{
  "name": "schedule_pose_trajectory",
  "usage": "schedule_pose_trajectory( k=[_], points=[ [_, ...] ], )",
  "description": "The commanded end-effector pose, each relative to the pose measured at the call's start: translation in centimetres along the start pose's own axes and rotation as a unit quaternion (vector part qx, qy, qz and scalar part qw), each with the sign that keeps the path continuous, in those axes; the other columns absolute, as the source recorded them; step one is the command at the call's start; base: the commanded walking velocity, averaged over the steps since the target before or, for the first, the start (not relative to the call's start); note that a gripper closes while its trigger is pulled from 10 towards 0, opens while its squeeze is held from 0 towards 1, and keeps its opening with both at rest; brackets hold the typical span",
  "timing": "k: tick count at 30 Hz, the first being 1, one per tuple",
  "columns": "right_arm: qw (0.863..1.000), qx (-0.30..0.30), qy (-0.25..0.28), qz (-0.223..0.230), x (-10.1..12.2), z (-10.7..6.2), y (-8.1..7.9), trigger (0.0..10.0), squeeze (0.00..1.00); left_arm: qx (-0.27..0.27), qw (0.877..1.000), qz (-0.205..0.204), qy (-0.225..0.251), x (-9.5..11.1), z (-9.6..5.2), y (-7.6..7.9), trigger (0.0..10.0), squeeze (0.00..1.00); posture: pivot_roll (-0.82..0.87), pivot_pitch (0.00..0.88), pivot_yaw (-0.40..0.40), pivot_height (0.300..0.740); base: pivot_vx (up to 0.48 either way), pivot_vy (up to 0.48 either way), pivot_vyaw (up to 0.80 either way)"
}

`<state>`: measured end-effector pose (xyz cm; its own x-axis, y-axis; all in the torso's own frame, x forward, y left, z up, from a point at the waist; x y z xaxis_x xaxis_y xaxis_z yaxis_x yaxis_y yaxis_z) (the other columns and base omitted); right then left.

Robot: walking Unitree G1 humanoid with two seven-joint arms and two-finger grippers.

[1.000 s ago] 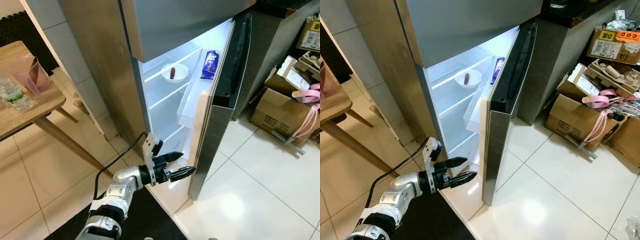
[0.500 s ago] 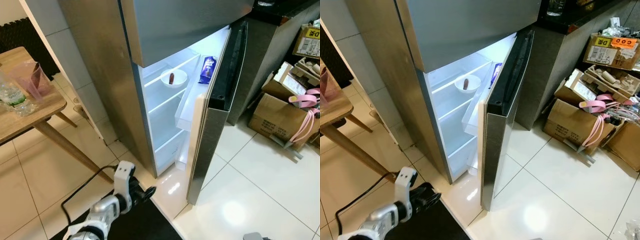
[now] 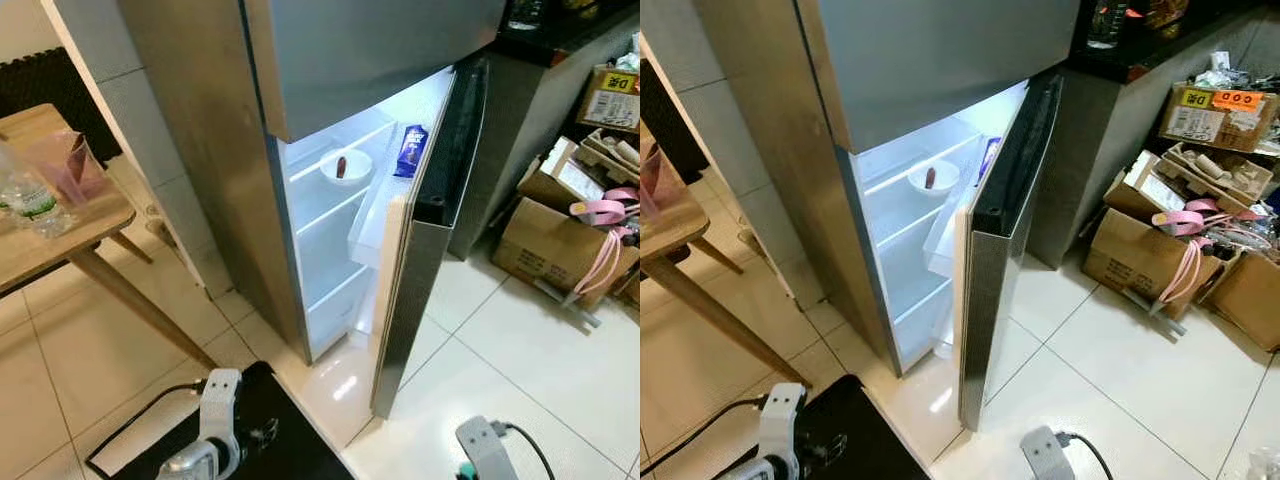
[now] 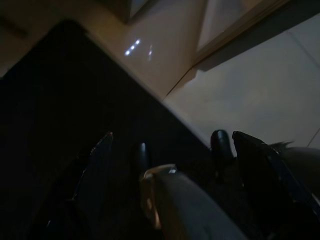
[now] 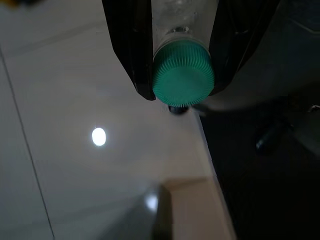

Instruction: Restocking fridge

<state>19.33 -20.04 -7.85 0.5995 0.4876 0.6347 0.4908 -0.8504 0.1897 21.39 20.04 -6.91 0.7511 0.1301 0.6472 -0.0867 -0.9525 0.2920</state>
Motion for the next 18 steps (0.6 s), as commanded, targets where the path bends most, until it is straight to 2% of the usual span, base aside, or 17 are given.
schedule_pose_trajectory(
  k=[1, 3, 5, 7, 8, 11, 12, 13, 14, 15, 17, 18],
  points=[
    [1.000, 0.011, 0.005, -0.015, 0.1, 0.0, -0.2, 10.0, 0.00, 0.019, 1.000, -0.003, -0.019, -1.0, -0.6, -0.9, 10.0, 0.00, -0.07, 0.084, 0.011, 0.740, 0.000, 0.000, 0.00],
    [0.996, 0.060, 0.030, -0.064, 1.3, 0.2, -0.7, 10.0, 0.00, 0.038, 0.999, -0.010, -0.032, -1.9, -0.9, -1.4, 10.0, 0.00, -0.07, 0.079, 0.010, 0.740, 0.000, 0.000, 0.00],
    [0.987, 0.120, 0.066, -0.085, 3.0, 0.5, -1.5, 10.0, 0.00, 0.057, 0.997, -0.014, -0.045, -2.8, -1.5, -2.1, 10.0, 0.00, -0.07, 0.077, 0.009, 0.740, 0.000, 0.000, 0.00],
    [0.978, 0.162, 0.096, -0.090, 4.5, 0.6, -2.1, 10.0, 0.00, 0.067, 0.996, -0.016, -0.052, -3.2, -1.8, -2.5, 10.0, 0.00, -0.07, 0.076, 0.009, 0.740, 0.000, 0.000, 0.00],
    [0.978, 0.162, 0.096, -0.090, 4.5, 0.6, -2.1, 10.0, 0.00, 0.067, 0.996, -0.016, -0.052, -3.2, -1.8, -2.5, 10.0, 0.00, -0.07, 0.076, 0.009, 0.740, 0.000, 0.000, 0.00],
    [0.964, 0.206, 0.140, -0.092, 6.6, 0.7, -2.7, 10.0, 0.00, 0.071, 0.996, -0.016, -0.054, -3.4, -1.9, -2.7, 10.0, 0.00, -0.07, 0.079, 0.007, 0.740, 0.000, 0.000, 0.00],
    [0.964, 0.206, 0.140, -0.092, 6.6, 0.7, -2.7, 10.0, 0.00, 0.071, 0.996, -0.016, -0.054, -3.4, -1.9, -2.7, 10.0, 0.00, -0.07, 0.079, 0.007, 0.740, 0.000, 0.000, 0.00],
    [0.950, 0.235, 0.188, -0.088, 8.9, 0.6, -3.2, 10.0, 0.00, 0.072, 0.996, -0.017, -0.053, -3.3, -1.9, -2.7, 10.0, 0.00, -0.06, 0.082, 0.006, 0.740, 0.000, 0.000, 0.00],
    [0.950, 0.235, 0.188, -0.088, 8.9, 0.6, -3.2, 10.0, 0.00, 0.072, 0.996, -0.017, -0.053, -3.3, -1.9, -2.7, 10.0, 0.00, -0.06, 0.082, 0.006, 0.740, 0.000, 0.000, 0.00],
    [0.937, 0.256, 0.223, -0.082, 10.7, 0.5, -3.5, 10.0, 0.00, 0.072, 0.996, -0.018, -0.053, -3.3, -1.9, -2.7, 10.0, 0.00, -0.06, 0.083, 0.006, 0.740, 0.000, 0.000, 0.00],
    [0.925, 0.273, 0.248, -0.088, 12.0, 0.2, -3.9, 10.0, 0.00, 0.071, 0.996, -0.018, -0.052, -3.3, -1.8, -2.6, 10.0, 0.00, -0.06, 0.084, 0.006, 0.740, 0.000, 0.000, 0.00],
    [0.925, 0.273, 0.248, -0.088, 12.0, 0.2, -3.9, 10.0, 0.00, 0.071, 0.996, -0.018, -0.052, -3.3, -1.8, -2.6, 10.0, 0.00, -0.06, 0.084, 0.006, 0.740, 0.000, 0.000, 0.00]
  ],
)
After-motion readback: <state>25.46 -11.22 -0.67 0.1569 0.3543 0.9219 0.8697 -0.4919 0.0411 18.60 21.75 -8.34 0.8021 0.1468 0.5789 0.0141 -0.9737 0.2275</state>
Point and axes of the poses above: a point about 5 cm out from each wrist's last joint towards the gripper, its own z axis pointing out of the wrist towards the gripper, its own x axis along the axis of the wrist's last joint, y = z × x, the point moved 1 cm from there along z, pointing out of the wrist towards the gripper, and after that the axes turned 3 degrees about -z, right-handed, at the moved point
